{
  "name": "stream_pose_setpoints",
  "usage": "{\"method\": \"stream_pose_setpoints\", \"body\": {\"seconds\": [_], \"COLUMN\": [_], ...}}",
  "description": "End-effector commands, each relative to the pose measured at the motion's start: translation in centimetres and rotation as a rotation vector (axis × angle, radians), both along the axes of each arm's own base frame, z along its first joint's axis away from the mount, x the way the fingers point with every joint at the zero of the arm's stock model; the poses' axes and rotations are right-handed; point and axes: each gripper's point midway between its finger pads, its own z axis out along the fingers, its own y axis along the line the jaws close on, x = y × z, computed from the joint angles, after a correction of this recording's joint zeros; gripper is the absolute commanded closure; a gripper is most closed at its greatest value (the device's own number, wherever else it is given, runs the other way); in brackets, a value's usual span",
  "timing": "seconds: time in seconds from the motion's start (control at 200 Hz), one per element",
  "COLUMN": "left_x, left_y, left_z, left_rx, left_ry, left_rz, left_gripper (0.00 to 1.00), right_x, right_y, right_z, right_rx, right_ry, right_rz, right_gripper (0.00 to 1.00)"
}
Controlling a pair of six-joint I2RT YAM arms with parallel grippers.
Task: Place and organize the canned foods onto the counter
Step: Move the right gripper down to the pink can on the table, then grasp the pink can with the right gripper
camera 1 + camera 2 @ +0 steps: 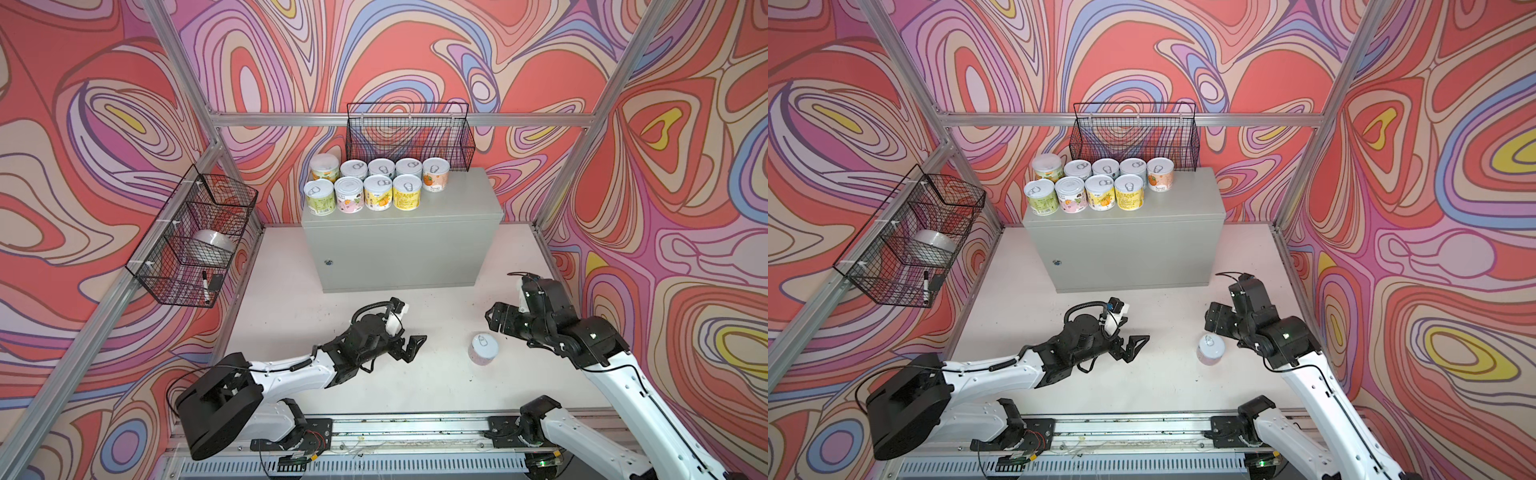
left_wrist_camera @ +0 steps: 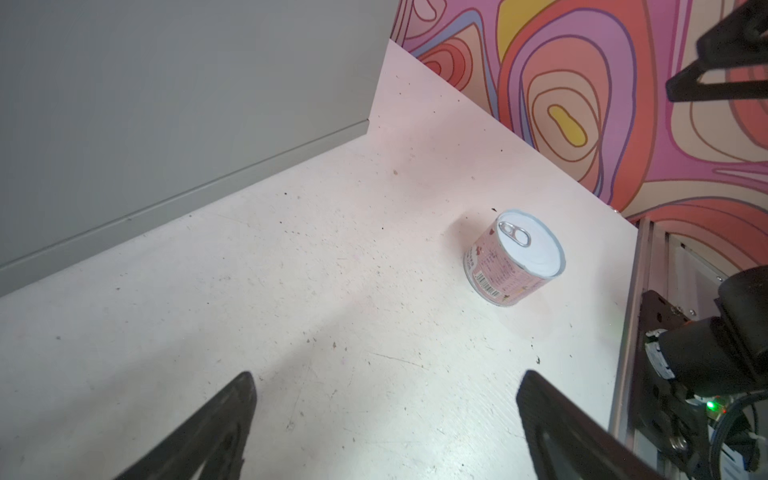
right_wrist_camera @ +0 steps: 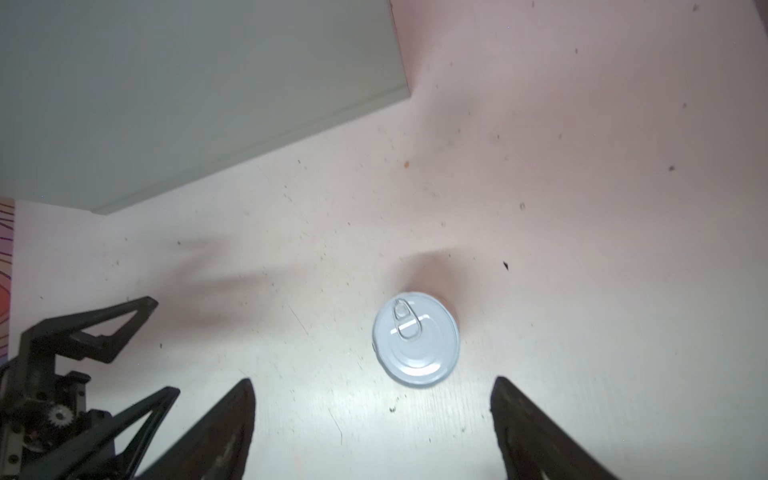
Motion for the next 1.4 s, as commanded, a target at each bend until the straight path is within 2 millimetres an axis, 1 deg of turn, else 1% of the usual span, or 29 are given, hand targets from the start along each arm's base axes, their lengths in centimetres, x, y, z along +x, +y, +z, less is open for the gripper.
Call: {"method": "stream_pose_setpoints", "body": {"seconds": [0.0, 0.02, 0.045, 0.08, 0.14, 0.255, 0.31, 0.376, 0.506, 0.681, 0.856, 0.986, 1.117, 1.257, 1.392], "left_x": [0.6, 0.5, 0.6, 0.5, 0.5, 0.4, 0.4, 0.4, 0.1, -0.2, -0.4, -0.4, -0.5, -0.5, -0.5], "left_y": [-1.3, -1.4, -1.5, -1.6, -1.6, -1.6, -1.3, -0.8, 0.0, 0.8, 1.5, 1.8, 1.7, 2.2, 2.8], "left_z": [1.9, 1.7, 1.5, 1.3, 1.0, 0.9, 0.9, 1.0, 1.2, 1.0, 1.0, 1.0, 0.9, 1.0, 1.2], "left_rx": [-0.107, -0.112, -0.116, -0.123, -0.131, -0.134, -0.127, -0.112, -0.089, -0.056, -0.043, -0.042, -0.041, -0.035, -0.021], "left_ry": [-0.037, -0.031, -0.026, -0.021, -0.009, -0.003, -0.009, -0.021, -0.033, -0.045, -0.047, -0.048, -0.043, -0.048, -0.062], "left_rz": [-0.008, -0.008, -0.008, -0.01, -0.008, -0.006, 0.001, 0.013, 0.022, 0.027, 0.037, 0.047, 0.043, 0.056, 0.07], "left_gripper": [0.0, 0.0, 0.0, 0.0, 0.0, 0.0, 0.0, 0.0, 0.0, 0.0, 0.0, 0.0, 0.0, 0.0, 0.0], "right_x": [-1.7, -1.7, -1.6, -1.4, -1.1, -0.5, -0.3, -0.2, 0.3, 0.4, 0.7, 1.7, 2.8, 4.5, 7.0], "right_y": [-0.2, -0.3, -0.1, 0.1, -0.5, -0.2, 0.3, 0.4, 0.8, 1.5, 1.8, 2.6, 3.6, 6.0, 8.1], "right_z": [-3.4, -3.8, -3.9, -4.0, -4.4, -6.1, -7.1, -8.3, -9.5, -12.2, -14.1, -14.5, -15.0, -15.1, -14.4], "right_rx": [0.015, 0.011, 0.014, 0.018, -0.017, -0.029, -0.015, -0.016, -0.012, -0.011, -0.033, -0.046, -0.143, -0.156, -0.122], "right_ry": [0.127, 0.134, 0.138, 0.14, 0.157, 0.205, 0.225, 0.24, 0.244, 0.279, 0.288, 0.269, 0.263, 0.232, 0.169], "right_rz": [-0.052, -0.061, -0.058, -0.054, -0.088, -0.089, -0.085, -0.094, -0.111, -0.107, -0.105, -0.077, -0.003, 0.055, 0.069], "right_gripper": [0.06, 0.03, 0.02, 0.02, 0.02, 0.02, 0.02, 0.02, 0.02, 0.02, 0.02, 0.05, 0.07, 0.09, 0.09]}}
